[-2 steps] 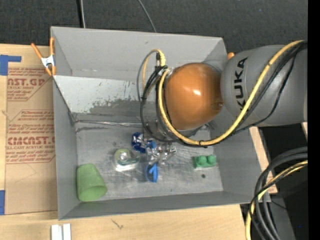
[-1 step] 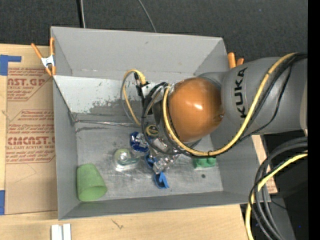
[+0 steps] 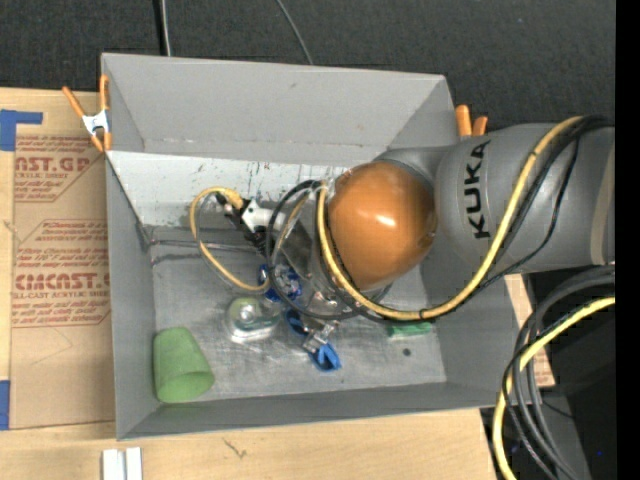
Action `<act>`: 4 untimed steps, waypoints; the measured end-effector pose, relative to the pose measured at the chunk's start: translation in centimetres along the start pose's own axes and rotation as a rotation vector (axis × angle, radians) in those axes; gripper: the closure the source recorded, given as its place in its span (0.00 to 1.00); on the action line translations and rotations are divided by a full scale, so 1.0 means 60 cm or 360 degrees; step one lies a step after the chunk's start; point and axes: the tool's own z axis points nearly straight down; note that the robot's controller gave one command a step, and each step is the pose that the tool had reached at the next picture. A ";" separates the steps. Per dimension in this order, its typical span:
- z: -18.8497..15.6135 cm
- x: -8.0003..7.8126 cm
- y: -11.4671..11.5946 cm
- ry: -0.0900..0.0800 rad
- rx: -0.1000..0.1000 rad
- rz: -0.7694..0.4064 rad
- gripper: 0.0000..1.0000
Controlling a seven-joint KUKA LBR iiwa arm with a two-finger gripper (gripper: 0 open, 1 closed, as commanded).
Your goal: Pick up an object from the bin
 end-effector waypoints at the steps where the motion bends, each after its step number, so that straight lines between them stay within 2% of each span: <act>1: 0.004 0.006 0.000 0.0012 0.0020 0.0001 0.00; 2: 0.004 0.009 -0.016 0.0010 0.0008 0.0477 0.00; 3: 0.000 0.007 -0.020 0.0008 0.0017 0.0476 1.00; 4: -0.001 0.017 -0.012 -0.0004 0.0027 0.0442 1.00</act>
Offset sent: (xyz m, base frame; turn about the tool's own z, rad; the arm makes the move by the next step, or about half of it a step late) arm 0.0000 0.0000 0.0000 0.0000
